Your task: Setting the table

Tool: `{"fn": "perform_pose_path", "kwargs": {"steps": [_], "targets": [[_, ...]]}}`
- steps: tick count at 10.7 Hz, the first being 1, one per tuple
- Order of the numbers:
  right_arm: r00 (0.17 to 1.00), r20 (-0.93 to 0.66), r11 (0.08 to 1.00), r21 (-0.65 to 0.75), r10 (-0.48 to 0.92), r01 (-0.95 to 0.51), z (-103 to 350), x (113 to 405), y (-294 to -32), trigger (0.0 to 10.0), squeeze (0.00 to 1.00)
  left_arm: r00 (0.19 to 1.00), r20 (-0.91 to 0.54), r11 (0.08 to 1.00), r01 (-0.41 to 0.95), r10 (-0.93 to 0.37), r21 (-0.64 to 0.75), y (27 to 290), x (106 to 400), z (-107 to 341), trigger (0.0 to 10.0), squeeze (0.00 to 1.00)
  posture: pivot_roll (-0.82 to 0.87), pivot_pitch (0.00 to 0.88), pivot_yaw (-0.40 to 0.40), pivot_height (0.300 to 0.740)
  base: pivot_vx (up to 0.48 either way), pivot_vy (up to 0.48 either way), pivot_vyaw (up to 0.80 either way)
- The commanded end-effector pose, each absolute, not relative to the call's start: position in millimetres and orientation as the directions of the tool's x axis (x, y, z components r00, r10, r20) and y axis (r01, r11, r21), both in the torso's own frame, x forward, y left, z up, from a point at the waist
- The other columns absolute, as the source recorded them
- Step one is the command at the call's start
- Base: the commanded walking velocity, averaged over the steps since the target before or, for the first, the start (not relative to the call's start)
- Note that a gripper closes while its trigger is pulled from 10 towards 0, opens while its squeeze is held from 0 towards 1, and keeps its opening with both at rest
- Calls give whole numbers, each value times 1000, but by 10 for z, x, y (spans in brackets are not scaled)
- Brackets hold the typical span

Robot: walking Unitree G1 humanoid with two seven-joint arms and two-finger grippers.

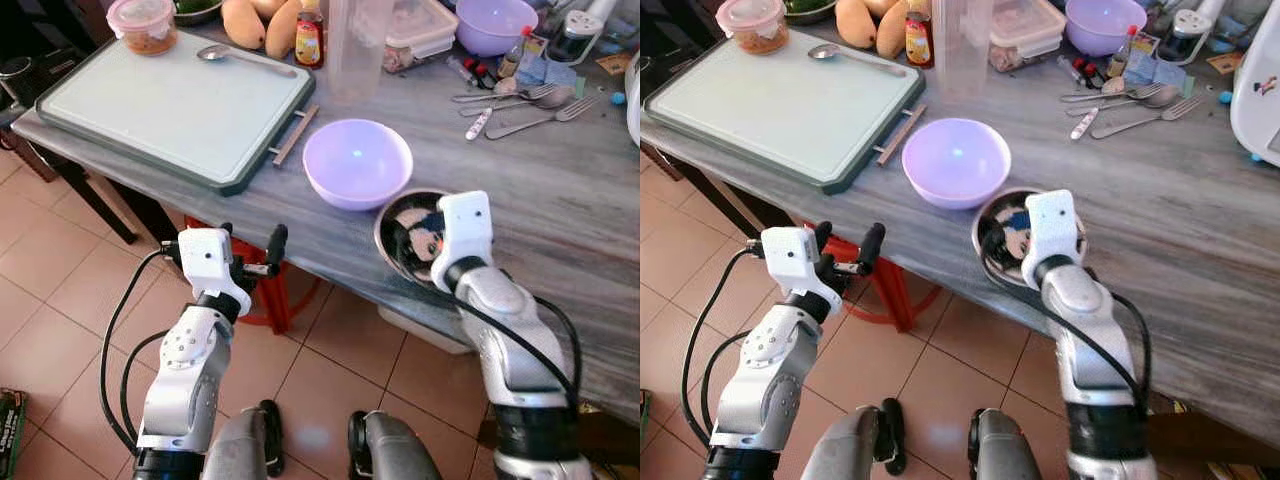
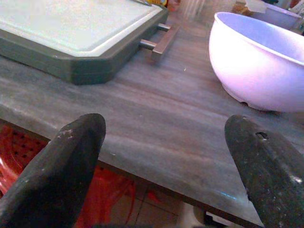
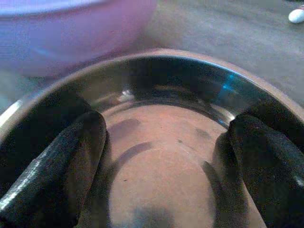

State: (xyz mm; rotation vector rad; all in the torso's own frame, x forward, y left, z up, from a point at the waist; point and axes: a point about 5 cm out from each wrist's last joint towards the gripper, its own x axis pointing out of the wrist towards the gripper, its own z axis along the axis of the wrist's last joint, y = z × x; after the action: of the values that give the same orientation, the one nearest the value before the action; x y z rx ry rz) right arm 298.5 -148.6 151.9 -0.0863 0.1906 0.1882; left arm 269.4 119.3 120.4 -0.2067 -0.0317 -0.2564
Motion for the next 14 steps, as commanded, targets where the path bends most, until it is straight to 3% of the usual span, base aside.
{"fn": "perform_pose_path", "kwargs": {"steps": [1,4,8,14], "targets": [[964,-200,981,-48,173,-186,1498,2987,-1506,10000,0,969,51,950,248,-242,-191,1201,2682,1207,10000,0,-60,210,17,740,0,0,0],[965,-204,982,-57,166,-181,1471,2858,-1578,10000,0,971,42,952,239,-235,-193,1216,2670,1197,10000,0,-58,208,16,740,0,0,0],[991,-75,988,-95,112,-119,1596,2717,-1691,10000,0,970,46,951,244,-239,-190,1231,2692,1206,10000,0,-69,195,32,740,0,0,0],[976,-120,982,-28,184,-188,1507,2992,-1554,10000,0,970,43,953,243,-239,-181,1223,2710,1211,10000,0,-55,186,33,740,0,0,0]]}}
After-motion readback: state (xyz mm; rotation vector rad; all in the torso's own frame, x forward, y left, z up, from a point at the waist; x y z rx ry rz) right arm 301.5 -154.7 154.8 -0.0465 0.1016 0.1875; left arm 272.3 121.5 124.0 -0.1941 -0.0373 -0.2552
